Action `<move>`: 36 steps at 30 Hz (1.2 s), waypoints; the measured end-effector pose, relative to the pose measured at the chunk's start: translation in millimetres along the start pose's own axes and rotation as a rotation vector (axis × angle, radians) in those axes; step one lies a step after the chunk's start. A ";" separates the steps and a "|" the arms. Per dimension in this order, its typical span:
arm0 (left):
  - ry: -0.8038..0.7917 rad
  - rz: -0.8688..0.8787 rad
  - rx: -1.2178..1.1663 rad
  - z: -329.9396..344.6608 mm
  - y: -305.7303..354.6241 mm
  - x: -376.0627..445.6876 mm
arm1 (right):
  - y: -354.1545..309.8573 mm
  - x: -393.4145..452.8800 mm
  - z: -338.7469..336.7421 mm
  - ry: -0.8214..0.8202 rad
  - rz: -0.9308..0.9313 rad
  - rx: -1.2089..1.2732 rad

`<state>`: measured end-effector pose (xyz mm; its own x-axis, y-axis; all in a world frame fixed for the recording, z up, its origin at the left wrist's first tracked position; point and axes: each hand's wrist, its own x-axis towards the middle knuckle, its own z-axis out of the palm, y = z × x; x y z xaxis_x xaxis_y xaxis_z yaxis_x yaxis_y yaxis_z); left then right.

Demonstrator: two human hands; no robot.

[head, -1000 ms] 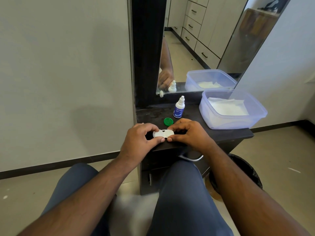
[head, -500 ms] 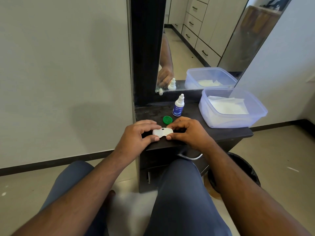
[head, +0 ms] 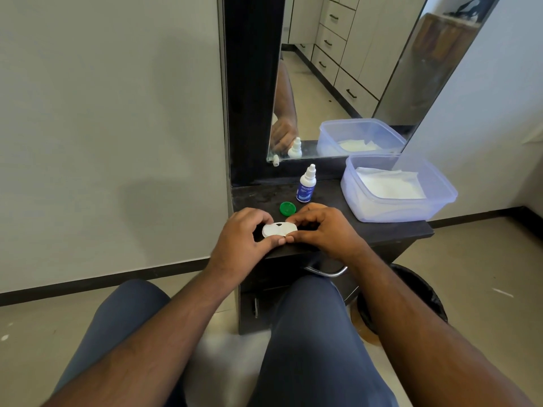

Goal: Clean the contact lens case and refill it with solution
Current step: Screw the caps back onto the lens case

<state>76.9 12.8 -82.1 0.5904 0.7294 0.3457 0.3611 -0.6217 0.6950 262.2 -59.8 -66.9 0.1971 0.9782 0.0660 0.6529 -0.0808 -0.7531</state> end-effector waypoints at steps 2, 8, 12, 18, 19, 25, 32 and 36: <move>-0.023 0.013 0.004 -2.7 -2.0 1.3 | -0.5 0.1 0.5 0.008 -0.004 0.007; -0.055 0.015 -0.041 -9.4 -2.6 2.1 | 0.3 0.4 0.3 0.010 0.002 0.014; -0.001 0.045 -0.005 -3.5 -2.6 1.9 | 1.1 0.2 0.6 0.012 -0.001 0.009; 0.014 0.100 -0.028 0.6 -4.9 0.6 | 0.8 0.7 0.0 -0.010 -0.010 -0.016; 0.002 0.112 -0.025 0.8 -5.9 0.2 | 1.2 0.7 0.1 -0.011 -0.013 -0.016; 0.006 0.119 -0.028 0.2 -5.1 -1.5 | 0.4 -1.8 1.0 0.014 -0.008 -0.019; 0.019 0.074 -0.061 -1.7 0.8 -3.9 | -5.3 -0.7 -9.9 0.109 0.076 0.094; 0.006 0.075 -0.062 -2.3 2.0 -3.9 | -9.2 6.0 -15.1 0.012 0.005 -0.395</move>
<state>73.6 9.3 -80.7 0.6096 0.6834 0.4016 0.2706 -0.6556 0.7050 268.4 -56.1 -49.7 0.2083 0.9754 0.0724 0.8824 -0.1555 -0.4441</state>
